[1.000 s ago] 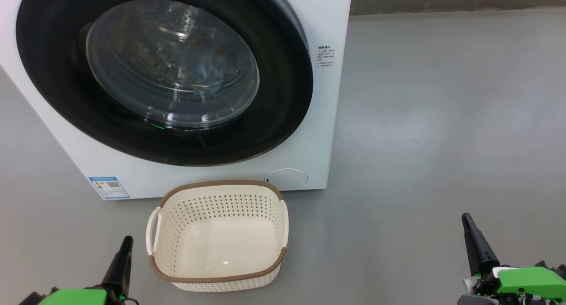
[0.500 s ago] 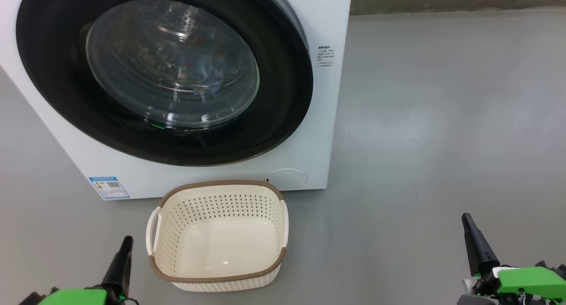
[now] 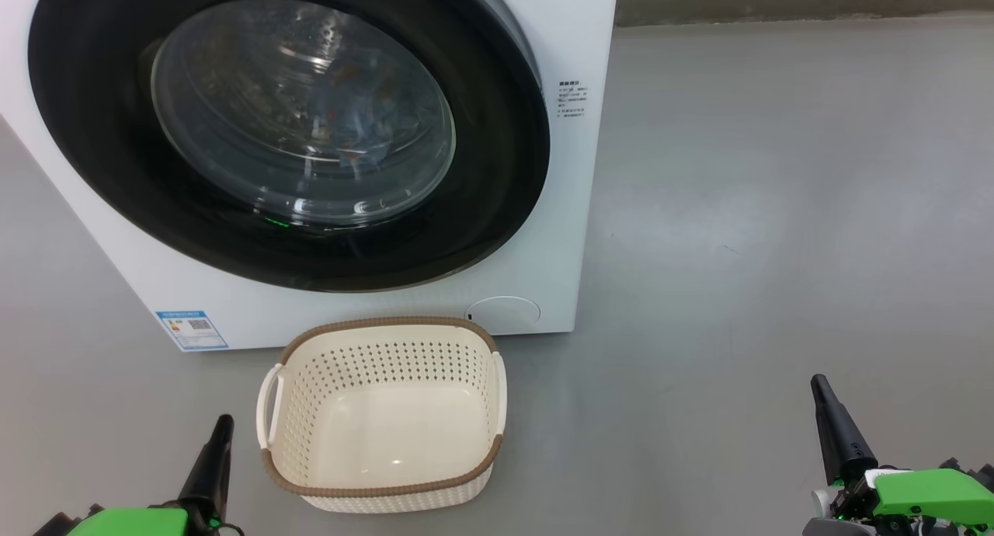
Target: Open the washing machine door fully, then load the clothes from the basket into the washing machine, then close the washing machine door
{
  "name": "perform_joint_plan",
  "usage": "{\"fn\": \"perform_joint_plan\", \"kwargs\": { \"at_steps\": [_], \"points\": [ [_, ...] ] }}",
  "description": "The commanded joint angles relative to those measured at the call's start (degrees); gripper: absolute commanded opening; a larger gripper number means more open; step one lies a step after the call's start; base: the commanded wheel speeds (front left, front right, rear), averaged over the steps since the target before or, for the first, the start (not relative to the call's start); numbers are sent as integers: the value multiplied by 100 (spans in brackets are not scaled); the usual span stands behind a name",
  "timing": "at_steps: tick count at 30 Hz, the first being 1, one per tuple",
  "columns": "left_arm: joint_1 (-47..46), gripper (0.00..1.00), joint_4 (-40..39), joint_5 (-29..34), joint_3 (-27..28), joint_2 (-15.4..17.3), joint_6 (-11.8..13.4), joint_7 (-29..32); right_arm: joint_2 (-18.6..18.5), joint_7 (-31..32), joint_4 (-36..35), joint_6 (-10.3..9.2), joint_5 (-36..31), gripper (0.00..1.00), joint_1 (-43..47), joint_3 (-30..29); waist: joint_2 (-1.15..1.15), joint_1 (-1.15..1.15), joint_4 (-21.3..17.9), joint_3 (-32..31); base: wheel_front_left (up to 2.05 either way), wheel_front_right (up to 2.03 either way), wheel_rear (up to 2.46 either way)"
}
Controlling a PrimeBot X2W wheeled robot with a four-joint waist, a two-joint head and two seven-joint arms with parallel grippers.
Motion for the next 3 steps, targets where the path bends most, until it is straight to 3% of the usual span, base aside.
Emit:
{"fn": "perform_joint_plan", "kwargs": {
  "at_steps": [1, 3],
  "points": [
    [-242, 0, -169, -45, 205, 71, -15, 39, -22, 44, -173, 10, 39, 0, -224, 130, 0, 0, 0, 0, 0, 0, 0],
    [-242, 0, -169, -45, 205, 71, -15, 39, -22, 44, -173, 10, 39, 0, -224, 130, 0, 0, 0, 0, 0, 0, 0]
  ]
}}
